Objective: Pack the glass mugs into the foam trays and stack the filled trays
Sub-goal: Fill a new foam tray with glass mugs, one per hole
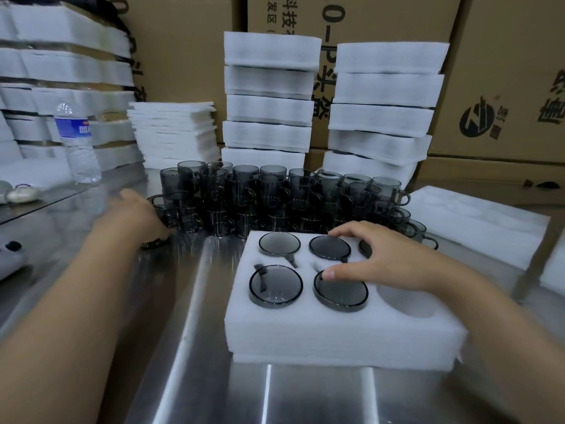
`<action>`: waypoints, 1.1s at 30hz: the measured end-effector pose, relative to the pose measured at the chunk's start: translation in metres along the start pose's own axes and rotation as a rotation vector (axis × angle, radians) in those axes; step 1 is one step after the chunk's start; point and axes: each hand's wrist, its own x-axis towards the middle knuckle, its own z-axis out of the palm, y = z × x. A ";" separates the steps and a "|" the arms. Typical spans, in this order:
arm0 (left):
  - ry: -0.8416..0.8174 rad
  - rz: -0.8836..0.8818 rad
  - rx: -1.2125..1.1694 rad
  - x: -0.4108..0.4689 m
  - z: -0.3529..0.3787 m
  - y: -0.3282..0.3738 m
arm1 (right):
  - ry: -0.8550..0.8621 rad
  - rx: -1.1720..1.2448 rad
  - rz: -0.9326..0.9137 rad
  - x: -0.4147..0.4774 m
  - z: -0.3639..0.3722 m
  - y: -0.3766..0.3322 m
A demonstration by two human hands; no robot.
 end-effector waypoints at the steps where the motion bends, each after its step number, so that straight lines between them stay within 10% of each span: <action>1: 0.000 0.005 -0.011 -0.002 -0.002 0.001 | -0.002 0.001 -0.001 0.000 0.000 0.000; 19: -0.173 0.361 0.043 -0.077 -0.025 0.046 | 0.019 0.077 -0.018 -0.001 0.001 -0.002; 29: 0.434 0.488 -0.419 -0.098 -0.026 0.069 | 0.066 0.108 -0.013 0.006 0.004 -0.004; 33: 0.337 0.706 -0.761 -0.120 -0.020 0.088 | 0.099 0.117 -0.026 0.014 0.009 -0.011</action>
